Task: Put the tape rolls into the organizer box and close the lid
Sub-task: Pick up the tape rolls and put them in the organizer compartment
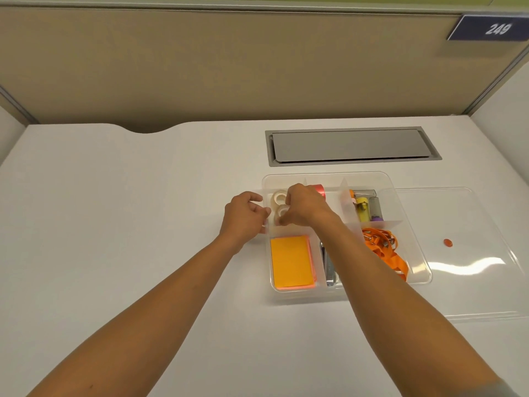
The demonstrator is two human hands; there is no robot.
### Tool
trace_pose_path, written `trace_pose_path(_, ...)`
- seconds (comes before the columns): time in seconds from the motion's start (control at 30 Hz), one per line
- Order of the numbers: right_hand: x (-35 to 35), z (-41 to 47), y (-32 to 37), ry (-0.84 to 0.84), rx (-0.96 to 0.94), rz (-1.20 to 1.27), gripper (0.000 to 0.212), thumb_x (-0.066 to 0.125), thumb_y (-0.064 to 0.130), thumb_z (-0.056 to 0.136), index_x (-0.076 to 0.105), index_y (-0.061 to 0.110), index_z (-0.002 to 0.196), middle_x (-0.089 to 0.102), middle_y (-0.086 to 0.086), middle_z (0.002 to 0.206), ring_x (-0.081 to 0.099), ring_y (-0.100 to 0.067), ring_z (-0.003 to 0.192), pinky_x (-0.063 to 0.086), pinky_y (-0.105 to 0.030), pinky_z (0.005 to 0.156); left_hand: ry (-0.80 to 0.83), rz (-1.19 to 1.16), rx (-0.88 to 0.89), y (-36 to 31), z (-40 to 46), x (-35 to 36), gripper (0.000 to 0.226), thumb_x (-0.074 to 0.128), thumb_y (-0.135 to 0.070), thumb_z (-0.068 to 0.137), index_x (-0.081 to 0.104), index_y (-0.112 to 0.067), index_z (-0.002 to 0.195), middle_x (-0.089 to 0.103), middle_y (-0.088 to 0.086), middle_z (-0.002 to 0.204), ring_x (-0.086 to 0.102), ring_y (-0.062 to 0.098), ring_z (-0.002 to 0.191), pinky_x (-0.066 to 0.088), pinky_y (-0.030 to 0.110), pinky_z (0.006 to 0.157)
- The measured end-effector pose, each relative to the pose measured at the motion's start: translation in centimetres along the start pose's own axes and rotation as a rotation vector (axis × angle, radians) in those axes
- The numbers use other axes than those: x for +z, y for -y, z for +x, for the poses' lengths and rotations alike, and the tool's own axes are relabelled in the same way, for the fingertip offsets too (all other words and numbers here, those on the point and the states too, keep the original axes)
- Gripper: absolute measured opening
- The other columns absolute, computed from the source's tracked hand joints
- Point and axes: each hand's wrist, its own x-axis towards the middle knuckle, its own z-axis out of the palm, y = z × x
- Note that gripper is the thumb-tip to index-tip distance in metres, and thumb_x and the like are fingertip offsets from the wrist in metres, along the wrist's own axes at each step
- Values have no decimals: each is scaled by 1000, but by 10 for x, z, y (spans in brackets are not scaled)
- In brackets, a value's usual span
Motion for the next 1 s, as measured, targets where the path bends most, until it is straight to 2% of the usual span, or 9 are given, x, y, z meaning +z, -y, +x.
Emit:
trace_pose_path(0.13, -3, 2, 1, 24, -10, -44, 51, 84, 37, 62, 50, 15, 93, 55, -2, 88, 51, -20, 81, 29, -23, 53, 13, -6, 4, 1, 2, -1, 31, 68, -11, 87, 59, -13, 117, 69, 6, 85, 70, 19, 71, 63, 38, 69)
trace_pose_path(0.23, -4, 5, 3, 49, -4, -71, 50, 85, 35, 62, 50, 15, 92, 58, -3, 87, 58, -21, 78, 39, -26, 61, 19, -4, 5, 2, 4, -1, 31, 69, -11, 87, 58, -14, 116, 68, 6, 86, 70, 18, 70, 62, 33, 65)
trace_pose_path(0.37, -4, 9, 6, 72, 0, -73, 48, 85, 29, 63, 51, 15, 93, 62, -7, 93, 63, -23, 76, 52, -27, 64, 21, -4, 2, 3, 5, -1, 31, 69, -11, 86, 58, -14, 115, 68, 4, 84, 70, 17, 68, 61, 29, 60)
trace_pose_path(0.57, 5, 11, 4, 34, -34, -103, 56, 82, 29, 67, 54, 10, 112, 61, -10, 109, 52, -21, 86, 44, -28, 72, 22, -5, -3, 3, 6, -1, 32, 71, -12, 85, 58, -15, 114, 68, 2, 81, 71, 17, 66, 62, 32, 62)
trace_pose_path(0.7, 6, 10, 0, 31, -40, -73, 58, 82, 30, 68, 53, 10, 114, 60, -10, 111, 52, -22, 90, 43, -28, 72, 28, -8, -3, 3, 5, -2, 32, 71, -11, 85, 58, -15, 115, 68, 3, 81, 71, 19, 68, 63, 35, 65)
trace_pose_path(0.77, 5, 11, -2, 1, -28, -38, 54, 81, 32, 69, 54, 10, 110, 60, -9, 106, 49, -20, 85, 39, -28, 69, 32, -11, -1, 2, 5, -2, 33, 71, -11, 85, 58, -14, 115, 68, 4, 82, 71, 20, 69, 63, 36, 65)
trace_pose_path(0.87, 6, 17, -2, -133, 29, 9, 43, 73, 33, 77, 55, 10, 109, 60, -10, 106, 46, -20, 82, 32, -29, 67, 34, -21, -2, 2, 4, -2, 32, 70, -11, 85, 58, -13, 115, 68, 5, 82, 71, 21, 70, 63, 40, 68)
trace_pose_path(1.0, 10, 25, 1, -225, 103, 3, 31, 67, 20, 82, 56, 8, 108, 60, -14, 108, 45, -21, 77, 37, -29, 65, 38, -31, -5, 1, 4, -2, 33, 71, -12, 85, 58, -13, 115, 68, 4, 81, 71, 22, 71, 62, 41, 70)
